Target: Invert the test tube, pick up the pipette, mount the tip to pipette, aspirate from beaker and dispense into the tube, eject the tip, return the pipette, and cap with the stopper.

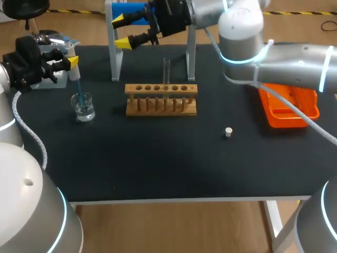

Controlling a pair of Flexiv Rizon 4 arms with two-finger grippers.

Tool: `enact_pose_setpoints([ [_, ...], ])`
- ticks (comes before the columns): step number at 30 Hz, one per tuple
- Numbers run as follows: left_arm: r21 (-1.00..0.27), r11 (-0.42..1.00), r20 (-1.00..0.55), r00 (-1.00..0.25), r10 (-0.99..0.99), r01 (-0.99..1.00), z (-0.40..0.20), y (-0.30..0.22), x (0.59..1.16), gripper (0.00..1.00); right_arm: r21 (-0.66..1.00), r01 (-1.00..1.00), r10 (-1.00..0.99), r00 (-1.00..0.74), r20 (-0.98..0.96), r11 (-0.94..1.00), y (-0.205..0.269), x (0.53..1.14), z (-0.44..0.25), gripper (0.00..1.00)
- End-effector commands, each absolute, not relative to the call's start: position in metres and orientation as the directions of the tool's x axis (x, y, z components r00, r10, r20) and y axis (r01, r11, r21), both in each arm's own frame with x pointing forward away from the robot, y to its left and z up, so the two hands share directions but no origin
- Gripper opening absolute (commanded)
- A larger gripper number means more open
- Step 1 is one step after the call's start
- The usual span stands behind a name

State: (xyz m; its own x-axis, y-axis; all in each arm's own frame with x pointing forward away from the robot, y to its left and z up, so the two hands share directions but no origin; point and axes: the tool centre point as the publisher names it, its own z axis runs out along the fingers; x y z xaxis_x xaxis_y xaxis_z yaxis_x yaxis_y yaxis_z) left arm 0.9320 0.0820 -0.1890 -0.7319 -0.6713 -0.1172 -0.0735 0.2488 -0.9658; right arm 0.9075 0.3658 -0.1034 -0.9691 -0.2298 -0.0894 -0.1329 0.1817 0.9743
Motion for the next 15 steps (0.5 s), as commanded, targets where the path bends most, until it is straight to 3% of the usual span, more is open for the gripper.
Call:
enact_pose_setpoints([
  [1, -0.966, 0.248, -0.119, -0.730, -0.673, -0.072, -0.189, 0.082, 0.932, 0.00, 0.976, -0.132, -0.472, -0.881, -0.035, 0.174, 0.385, 0.919, -0.103, 0.02],
  [15, -0.966, 0.248, -0.119, -0.730, -0.673, -0.072, -0.189, 0.082, 0.932, 0.00, 0.987, -0.102, -0.500, -0.866, -0.027, 0.123, 0.421, 0.921, -0.093, 0.00],
])
